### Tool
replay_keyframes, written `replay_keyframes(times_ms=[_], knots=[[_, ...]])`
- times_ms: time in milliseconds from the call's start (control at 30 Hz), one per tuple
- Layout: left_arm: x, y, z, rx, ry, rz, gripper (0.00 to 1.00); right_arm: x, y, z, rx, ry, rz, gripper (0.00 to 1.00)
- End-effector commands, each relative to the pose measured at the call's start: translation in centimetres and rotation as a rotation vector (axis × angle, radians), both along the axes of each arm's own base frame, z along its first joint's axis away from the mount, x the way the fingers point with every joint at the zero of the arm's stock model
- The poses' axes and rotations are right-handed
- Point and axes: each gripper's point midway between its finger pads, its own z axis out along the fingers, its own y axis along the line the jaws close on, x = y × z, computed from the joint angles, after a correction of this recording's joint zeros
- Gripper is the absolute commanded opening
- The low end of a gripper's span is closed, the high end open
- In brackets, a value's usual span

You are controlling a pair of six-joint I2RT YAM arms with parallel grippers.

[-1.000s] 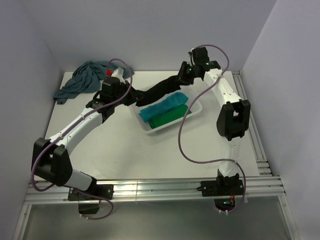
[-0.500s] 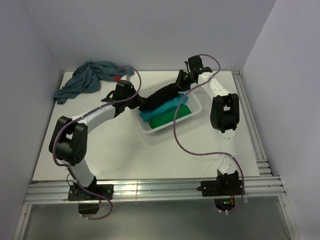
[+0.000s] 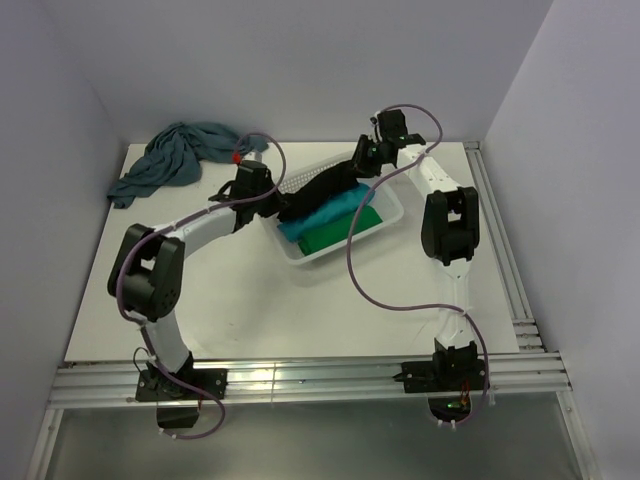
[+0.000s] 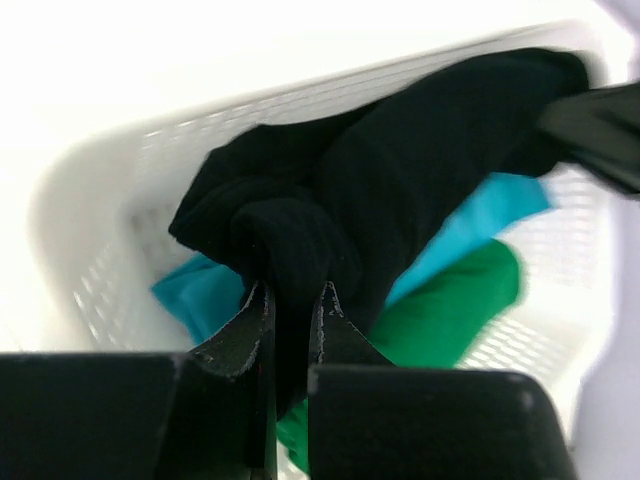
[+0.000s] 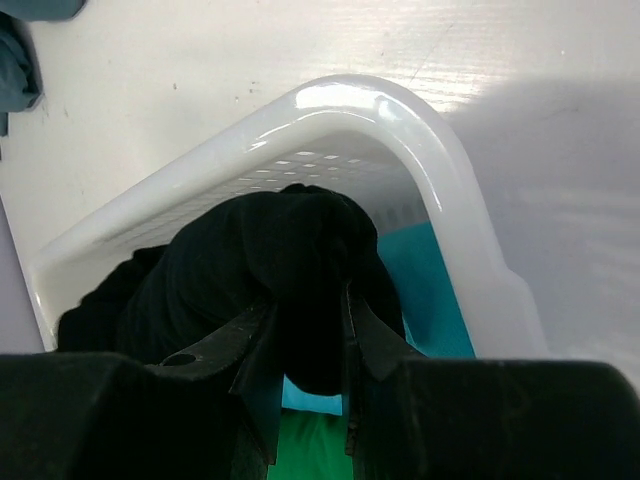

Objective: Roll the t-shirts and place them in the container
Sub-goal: Place the rolled tshirt into the container

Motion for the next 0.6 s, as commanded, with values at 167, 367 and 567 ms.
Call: replay_keyframes(times_ms=[167,367,567], knots=[[1.6,1.5,-5.3,0.128,0.119,0.096,0.0,1.1,-0.5,1.3,-0.074,-0.104,0.019,0.0],[2.3,2.4,-6.0,0.175,0.15,0.161,0.0,0.5,0.4,0.1,-0.202,-0.135,0.056,0.0],[2.4,4.2,-6.4,0.245,0.193,0.249,0.0,-0.9,0.7,-1.3,-0.36,-0.172,0.08,0.0]])
